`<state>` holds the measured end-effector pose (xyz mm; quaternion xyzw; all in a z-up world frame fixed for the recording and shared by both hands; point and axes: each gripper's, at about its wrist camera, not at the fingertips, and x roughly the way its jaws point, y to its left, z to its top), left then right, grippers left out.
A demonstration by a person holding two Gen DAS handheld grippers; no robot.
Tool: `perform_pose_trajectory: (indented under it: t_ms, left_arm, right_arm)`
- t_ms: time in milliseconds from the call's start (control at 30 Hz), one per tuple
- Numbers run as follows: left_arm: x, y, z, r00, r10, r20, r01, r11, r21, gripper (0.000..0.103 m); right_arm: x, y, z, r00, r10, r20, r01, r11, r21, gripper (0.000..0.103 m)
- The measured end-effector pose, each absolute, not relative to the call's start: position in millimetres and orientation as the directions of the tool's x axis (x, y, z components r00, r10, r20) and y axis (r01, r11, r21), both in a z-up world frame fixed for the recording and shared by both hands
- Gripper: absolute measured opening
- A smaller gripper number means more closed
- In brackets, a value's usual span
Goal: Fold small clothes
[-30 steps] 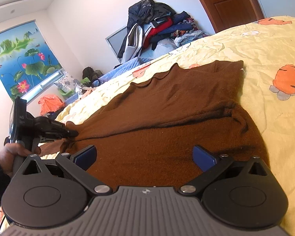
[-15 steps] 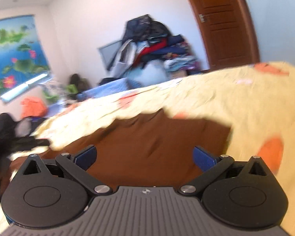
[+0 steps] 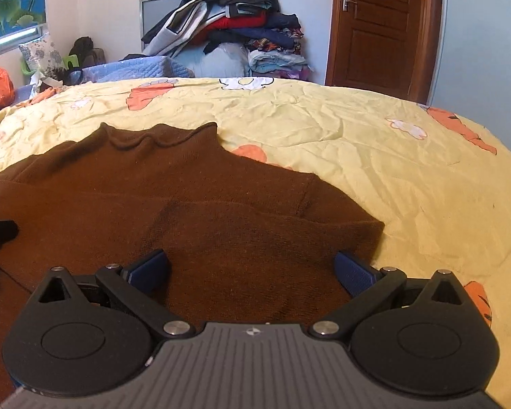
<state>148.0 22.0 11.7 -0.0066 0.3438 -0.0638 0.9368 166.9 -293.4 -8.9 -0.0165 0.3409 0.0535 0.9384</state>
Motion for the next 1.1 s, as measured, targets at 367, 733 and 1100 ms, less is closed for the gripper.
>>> perform_pose_trajectory:
  t_ms: [367, 733, 1100]
  left_arm:
    - [59, 291, 32, 0.838, 0.155, -0.523, -0.481, 0.663, -0.574, 0.098]
    - [61, 420, 3, 0.817, 0.236, -0.526, -0.577, 0.333, -0.746, 0.061]
    - [95, 330, 65, 0.807, 0.346, -0.479, -0.569, 0.671, -0.475, 0.005]
  right_arm:
    - [163, -295, -8, 0.768, 0.097, -0.633, -0.115, 0.993, 0.012, 0.103]
    - [163, -295, -8, 0.769, 0.095, -0.632, -0.114, 0.993, 0.010, 0.103]
    - [163, -295, -8, 0.770, 0.096, -0.631, -0.115, 0.993, 0.011, 0.103]
